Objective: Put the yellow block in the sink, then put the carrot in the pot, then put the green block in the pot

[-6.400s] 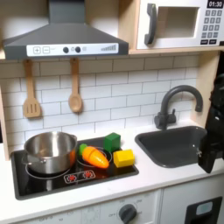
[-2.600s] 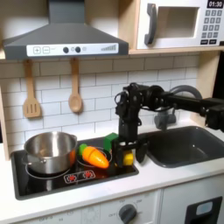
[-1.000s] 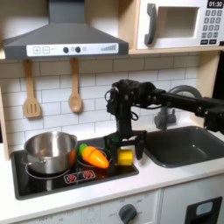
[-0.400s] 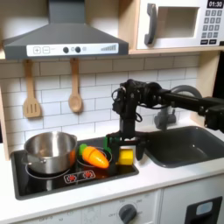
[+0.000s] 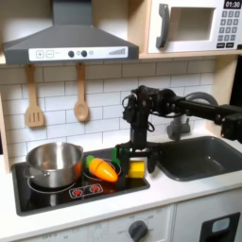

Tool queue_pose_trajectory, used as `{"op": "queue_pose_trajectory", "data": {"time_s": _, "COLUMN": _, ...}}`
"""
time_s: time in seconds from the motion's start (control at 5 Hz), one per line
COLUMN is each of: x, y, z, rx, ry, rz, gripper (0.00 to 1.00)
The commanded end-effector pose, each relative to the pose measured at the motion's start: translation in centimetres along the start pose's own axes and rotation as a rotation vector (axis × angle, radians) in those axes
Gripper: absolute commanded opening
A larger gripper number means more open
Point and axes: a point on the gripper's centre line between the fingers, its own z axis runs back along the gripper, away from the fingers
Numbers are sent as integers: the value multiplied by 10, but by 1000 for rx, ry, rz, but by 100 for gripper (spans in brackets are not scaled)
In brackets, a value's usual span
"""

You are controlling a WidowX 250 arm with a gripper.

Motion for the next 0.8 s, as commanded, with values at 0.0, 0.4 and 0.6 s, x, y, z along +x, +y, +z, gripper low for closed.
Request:
{"op": "queue_pose_trajectory", "data": {"time_s": 0.0, "x": 1, "y": 3, "z": 4, "rx": -3, "ry": -7, "rz": -10, "gripper": 100}}
{"op": "queue_pose_trajectory", "data": {"time_s": 0.4, "x": 1, "y": 5, "z": 0, "rx": -4, "ry": 6, "rz": -17, "gripper": 100}}
{"op": "queue_pose_trajectory", "data": {"time_s": 0.6, "x": 2, "y": 4, "z": -2, "rx": -2, "ry": 9, "rz": -25, "gripper": 100}}
